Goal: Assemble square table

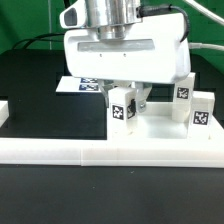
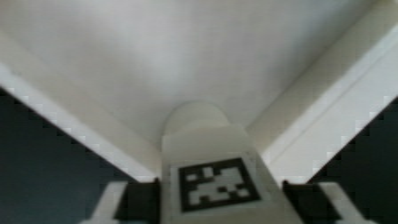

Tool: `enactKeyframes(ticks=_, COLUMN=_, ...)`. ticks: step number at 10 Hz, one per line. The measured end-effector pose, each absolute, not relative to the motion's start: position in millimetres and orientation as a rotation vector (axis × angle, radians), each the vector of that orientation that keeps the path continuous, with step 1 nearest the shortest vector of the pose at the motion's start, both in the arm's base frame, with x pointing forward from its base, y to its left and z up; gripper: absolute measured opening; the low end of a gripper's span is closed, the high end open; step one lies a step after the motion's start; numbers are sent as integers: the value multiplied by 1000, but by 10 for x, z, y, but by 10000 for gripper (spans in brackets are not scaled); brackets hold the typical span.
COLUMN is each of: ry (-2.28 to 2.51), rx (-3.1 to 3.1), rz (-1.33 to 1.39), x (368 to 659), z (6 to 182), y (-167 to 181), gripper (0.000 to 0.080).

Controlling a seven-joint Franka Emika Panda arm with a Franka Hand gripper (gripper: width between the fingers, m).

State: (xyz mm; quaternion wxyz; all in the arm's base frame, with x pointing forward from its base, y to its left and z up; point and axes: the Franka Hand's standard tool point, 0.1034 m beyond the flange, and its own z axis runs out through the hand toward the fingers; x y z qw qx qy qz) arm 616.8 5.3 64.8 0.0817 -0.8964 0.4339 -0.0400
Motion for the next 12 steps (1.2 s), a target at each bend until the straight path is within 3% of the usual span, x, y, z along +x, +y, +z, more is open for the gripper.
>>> enactKeyframes(ticks=3, ry=1523, rx=-2550, rz=-99, x=6171, z=646, y=51, gripper=288)
enactKeyframes(ticks=7, ry=2309, rx=-1858, rz=36, x=6212, z=630, y=67, gripper=288)
enactKeyframes(ticks=10, ry=2433, rx=-1669, rz=64, x=6215, z=623, y=46, gripper=288)
enactKeyframes(ticks=11, ry=2417, rx=-1692, rz=61, x=6212, z=620, y=45, gripper=369)
enactKeyframes(ticks=12, ry=2416, rx=-1694, rz=61, x=6212, z=619, y=48, gripper=505)
